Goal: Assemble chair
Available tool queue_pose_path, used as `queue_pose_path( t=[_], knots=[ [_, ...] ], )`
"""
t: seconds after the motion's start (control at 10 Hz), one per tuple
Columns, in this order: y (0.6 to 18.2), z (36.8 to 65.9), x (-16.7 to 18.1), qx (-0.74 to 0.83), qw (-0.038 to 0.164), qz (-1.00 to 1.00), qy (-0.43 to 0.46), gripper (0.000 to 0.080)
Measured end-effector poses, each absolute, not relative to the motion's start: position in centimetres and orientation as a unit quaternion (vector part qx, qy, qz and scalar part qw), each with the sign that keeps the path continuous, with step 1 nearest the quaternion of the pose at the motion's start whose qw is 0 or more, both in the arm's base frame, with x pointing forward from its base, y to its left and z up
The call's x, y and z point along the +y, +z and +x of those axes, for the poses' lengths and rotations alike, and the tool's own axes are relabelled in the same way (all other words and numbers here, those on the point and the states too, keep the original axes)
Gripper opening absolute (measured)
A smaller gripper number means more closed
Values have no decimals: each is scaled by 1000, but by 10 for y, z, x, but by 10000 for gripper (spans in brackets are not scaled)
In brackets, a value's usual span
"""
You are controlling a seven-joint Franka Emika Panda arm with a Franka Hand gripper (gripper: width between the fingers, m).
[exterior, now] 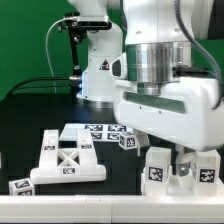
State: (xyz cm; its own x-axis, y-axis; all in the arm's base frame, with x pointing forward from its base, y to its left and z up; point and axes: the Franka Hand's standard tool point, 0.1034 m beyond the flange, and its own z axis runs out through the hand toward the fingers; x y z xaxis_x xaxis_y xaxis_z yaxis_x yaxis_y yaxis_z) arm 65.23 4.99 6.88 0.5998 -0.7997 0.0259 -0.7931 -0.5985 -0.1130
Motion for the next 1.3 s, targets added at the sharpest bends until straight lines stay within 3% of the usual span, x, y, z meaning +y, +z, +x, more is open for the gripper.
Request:
queue_pose_path(
  t=[0.2, 0.4, 0.5, 0.6, 1.0, 1.3],
  knots=[
    [69, 653, 49, 426, 46, -903, -38, 649],
    [69, 653, 49, 431, 46, -900, -38, 411],
    [68, 652, 48, 462, 47, -885, -34, 411],
    [67, 651, 48, 505, 48, -861, -31, 286],
    [67, 651, 48, 787, 47, -616, -9, 286],
    [67, 643, 43, 830, 31, -557, 0, 288]
  ],
)
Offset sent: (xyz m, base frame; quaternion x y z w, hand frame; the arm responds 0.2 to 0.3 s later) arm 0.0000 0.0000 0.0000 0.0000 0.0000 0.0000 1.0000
